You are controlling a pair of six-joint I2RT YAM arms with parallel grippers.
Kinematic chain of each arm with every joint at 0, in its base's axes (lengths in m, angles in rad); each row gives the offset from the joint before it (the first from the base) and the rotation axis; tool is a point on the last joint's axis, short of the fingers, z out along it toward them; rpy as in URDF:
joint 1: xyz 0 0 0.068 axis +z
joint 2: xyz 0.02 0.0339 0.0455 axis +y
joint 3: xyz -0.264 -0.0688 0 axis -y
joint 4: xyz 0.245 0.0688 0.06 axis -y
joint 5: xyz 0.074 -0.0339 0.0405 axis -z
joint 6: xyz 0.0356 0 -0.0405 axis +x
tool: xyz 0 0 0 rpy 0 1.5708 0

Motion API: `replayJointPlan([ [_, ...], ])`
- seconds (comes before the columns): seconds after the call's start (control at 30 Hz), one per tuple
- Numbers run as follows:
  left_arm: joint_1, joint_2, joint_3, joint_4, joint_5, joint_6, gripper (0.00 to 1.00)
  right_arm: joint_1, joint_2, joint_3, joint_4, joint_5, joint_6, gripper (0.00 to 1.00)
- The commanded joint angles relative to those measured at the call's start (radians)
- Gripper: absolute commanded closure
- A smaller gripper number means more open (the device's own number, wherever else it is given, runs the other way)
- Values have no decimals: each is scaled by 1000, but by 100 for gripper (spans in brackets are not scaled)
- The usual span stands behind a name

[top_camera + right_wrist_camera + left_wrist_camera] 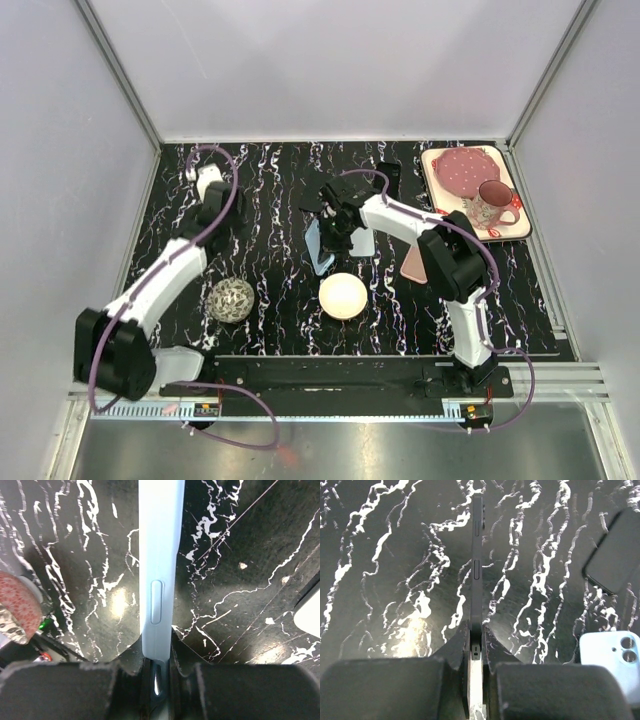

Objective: Take the phone out of the phone case
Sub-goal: Place the phone case at the center of the board.

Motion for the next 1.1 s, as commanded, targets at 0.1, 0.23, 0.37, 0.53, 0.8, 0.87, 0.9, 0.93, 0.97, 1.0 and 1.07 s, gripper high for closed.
replayJointPlan([
  [0.1,126,247,342,-308,1,35,100,-24,-56,49,163,-211,108,100],
  [0.23,157,357,440,-339,-10,31,100,-16,14,81,294,-297,194,100],
  [0.37,195,485,541,-373,33,12,100,7,68,121,320,-308,233,100],
  [0.53,198,569,577,-373,36,5,100,21,116,119,297,-291,233,92],
  [0.8,198,637,664,-319,36,44,100,21,91,149,87,-31,136,23],
  [0.87,197,663,682,-307,50,54,100,16,56,155,45,55,122,12],
  [0.9,197,675,695,-307,55,66,100,18,42,156,35,83,118,11],
  [0.93,192,684,718,-307,64,74,100,15,9,155,18,135,113,11],
  [0.97,189,712,728,-307,71,83,100,13,-10,150,10,165,98,9],
  [1.0,184,726,739,-310,73,103,100,11,-27,147,1,201,93,1],
  [1.07,175,759,781,-324,74,114,100,7,-87,133,-31,297,86,0],
])
